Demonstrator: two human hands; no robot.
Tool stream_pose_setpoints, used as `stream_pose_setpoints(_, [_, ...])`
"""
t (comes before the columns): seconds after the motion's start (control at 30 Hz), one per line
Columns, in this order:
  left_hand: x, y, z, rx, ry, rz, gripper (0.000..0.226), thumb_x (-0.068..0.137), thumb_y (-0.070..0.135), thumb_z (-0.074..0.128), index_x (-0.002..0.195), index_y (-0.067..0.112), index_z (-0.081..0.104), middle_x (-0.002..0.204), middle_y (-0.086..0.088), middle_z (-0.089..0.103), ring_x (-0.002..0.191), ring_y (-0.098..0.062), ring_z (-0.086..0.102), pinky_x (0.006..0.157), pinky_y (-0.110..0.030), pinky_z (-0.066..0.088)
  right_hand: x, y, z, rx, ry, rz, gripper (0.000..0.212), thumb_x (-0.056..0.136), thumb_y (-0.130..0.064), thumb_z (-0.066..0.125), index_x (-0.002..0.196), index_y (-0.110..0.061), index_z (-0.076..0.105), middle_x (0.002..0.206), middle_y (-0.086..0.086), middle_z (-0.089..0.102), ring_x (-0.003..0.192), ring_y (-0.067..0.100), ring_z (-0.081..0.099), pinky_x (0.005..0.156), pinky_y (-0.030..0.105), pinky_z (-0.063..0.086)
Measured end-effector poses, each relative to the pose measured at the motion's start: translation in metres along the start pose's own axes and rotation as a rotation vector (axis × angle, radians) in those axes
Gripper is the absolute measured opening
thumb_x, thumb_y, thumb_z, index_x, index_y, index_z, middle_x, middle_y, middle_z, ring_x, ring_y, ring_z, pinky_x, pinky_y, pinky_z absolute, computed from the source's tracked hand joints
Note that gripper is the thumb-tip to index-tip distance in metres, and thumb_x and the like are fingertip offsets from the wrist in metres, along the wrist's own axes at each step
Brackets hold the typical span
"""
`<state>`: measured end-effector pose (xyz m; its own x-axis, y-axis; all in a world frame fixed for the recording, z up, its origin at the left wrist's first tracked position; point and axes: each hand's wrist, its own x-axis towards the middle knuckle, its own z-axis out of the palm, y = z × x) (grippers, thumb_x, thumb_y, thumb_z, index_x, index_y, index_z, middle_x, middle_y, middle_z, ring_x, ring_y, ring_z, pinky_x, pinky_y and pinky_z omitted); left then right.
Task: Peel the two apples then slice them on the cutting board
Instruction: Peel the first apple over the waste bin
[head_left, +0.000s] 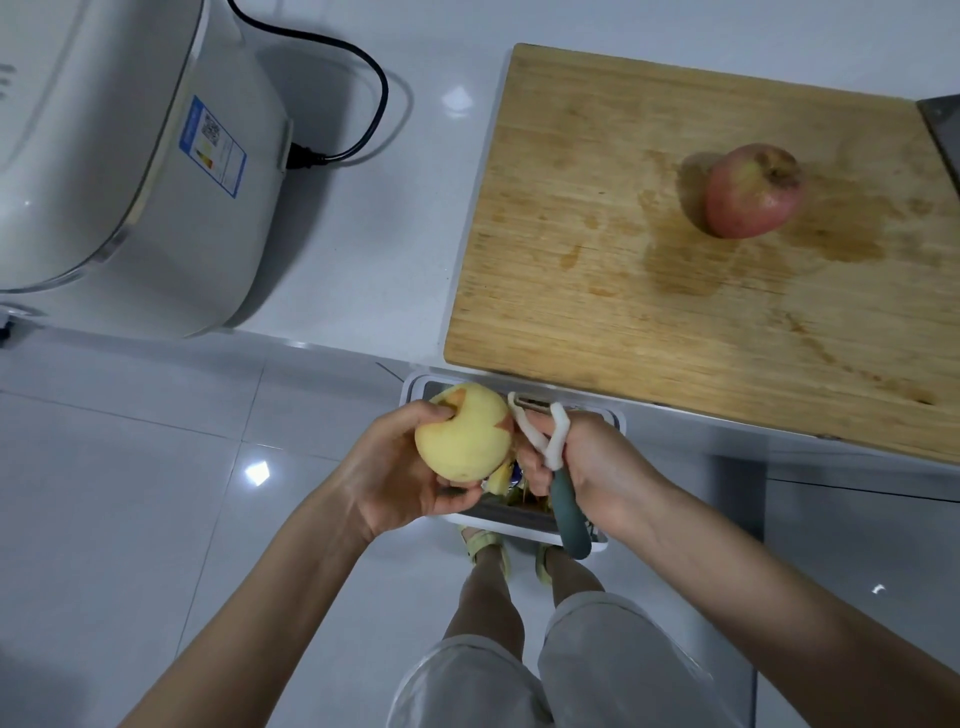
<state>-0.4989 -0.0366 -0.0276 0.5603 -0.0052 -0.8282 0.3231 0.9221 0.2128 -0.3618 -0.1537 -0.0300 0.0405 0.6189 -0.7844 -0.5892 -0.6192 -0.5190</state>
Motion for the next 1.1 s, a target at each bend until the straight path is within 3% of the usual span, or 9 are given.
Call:
stream_pose_setpoints(0.1, [0.0,-0.002,0.003,0.009,0.075,0.024,0.047,0.068,0.02,0.071,0.113,0.012,0.06,0.099,-0.021,0.065,0.077,-0.036,0.067,0.073,-0.051,0.057,0.01,0.007,-0.002,0.003,-0.026,-0.054,0.046,0.104,-0.025,0.02,0.072,-0.021,0.054,0.037,-0.006,0.048,0.029,0.002,0.041,0.036,0.012,0.033])
stream_pose_setpoints(0.17, [-0.001,-0.003,0.005,-0.04,0.102,0.049,0.042,0.072,0.022,0.066,0.112,0.012,0.059,0.102,-0.021,0.063,0.076,-0.036,0.068,0.072,-0.052,0.058,0.013,0.012,-0.008,-0.09,-0.033,-0.36,0.034,0.102,-0.025,0.024,0.1,-0.024,0.058,0.066,-0.009,0.066,0.053,-0.003,0.06,0.052,0.008,0.045])
stream_pose_setpoints(0.27, [0.001,-0.008,0.006,-0.102,0.124,0.087,0.044,0.073,0.022,0.063,0.115,0.013,0.059,0.109,-0.019,0.062,0.084,-0.032,0.068,0.066,-0.045,0.059,0.004,0.027,-0.002,-0.321,0.225,-0.339,0.025,0.1,-0.023,0.039,0.088,-0.014,0.059,0.063,-0.01,0.058,0.052,0.001,0.053,0.055,0.023,0.042])
stream_pose_setpoints(0.33, [0.004,-0.012,0.008,-0.068,0.121,0.104,0.04,0.08,0.023,0.059,0.118,0.014,0.059,0.109,-0.016,0.063,0.087,-0.028,0.066,0.068,-0.041,0.059,-0.01,0.021,0.011,-0.764,0.637,-0.593,0.023,0.098,-0.025,0.041,0.088,-0.015,0.059,0.062,-0.01,0.056,0.054,0.007,0.052,0.054,0.025,0.038])
stream_pose_setpoints(0.37, [0.005,-0.014,0.01,-0.041,0.126,0.11,0.035,0.085,0.024,0.055,0.118,0.014,0.059,0.105,-0.015,0.064,0.086,-0.026,0.065,0.072,-0.041,0.058,-0.014,0.019,0.015,-0.952,0.727,-0.776,0.023,0.096,-0.025,0.042,0.088,-0.016,0.061,0.061,-0.009,0.058,0.054,0.01,0.053,0.053,0.024,0.037])
stream_pose_setpoints(0.47, [0.006,-0.019,0.016,0.008,0.157,0.121,0.024,0.092,0.024,0.046,0.106,0.012,0.061,0.093,-0.012,0.064,0.083,-0.024,0.063,0.092,-0.045,0.048,-0.006,0.012,0.015,-1.209,0.731,-1.066,0.023,0.089,-0.02,0.047,0.082,-0.013,0.068,0.059,-0.002,0.063,0.054,0.021,0.058,0.056,0.028,0.042])
stream_pose_setpoints(0.57, [0.004,-0.021,0.018,0.038,0.163,0.108,0.025,0.092,0.026,0.043,0.097,0.011,0.062,0.087,-0.012,0.065,0.077,-0.023,0.063,0.077,-0.039,0.053,-0.006,0.007,0.012,-1.266,0.697,-1.183,0.023,0.089,-0.018,0.049,0.081,-0.011,0.07,0.061,0.0,0.065,0.056,0.023,0.06,0.055,0.031,0.042])
stream_pose_setpoints(0.7, [0.0,-0.02,0.016,0.015,0.11,0.053,0.029,0.09,0.027,0.042,0.099,0.007,0.06,0.084,-0.015,0.065,0.069,-0.022,0.063,0.054,-0.029,0.055,-0.008,0.008,0.003,-1.17,0.649,-1.179,0.022,0.088,-0.018,0.051,0.087,-0.012,0.072,0.067,-0.002,0.069,0.06,0.02,0.064,0.059,0.03,0.047])
stream_pose_setpoints(1.1, [-0.011,-0.02,0.022,-0.091,-0.015,-0.013,0.039,0.071,0.028,0.05,0.093,-0.001,0.062,0.079,-0.022,0.061,0.057,-0.03,0.058,0.044,-0.025,0.052,-0.008,0.014,-0.012,-0.989,0.589,-1.123,0.025,0.093,-0.021,0.048,0.095,-0.013,0.071,0.072,-0.008,0.069,0.065,0.005,0.06,0.061,0.018,0.04])
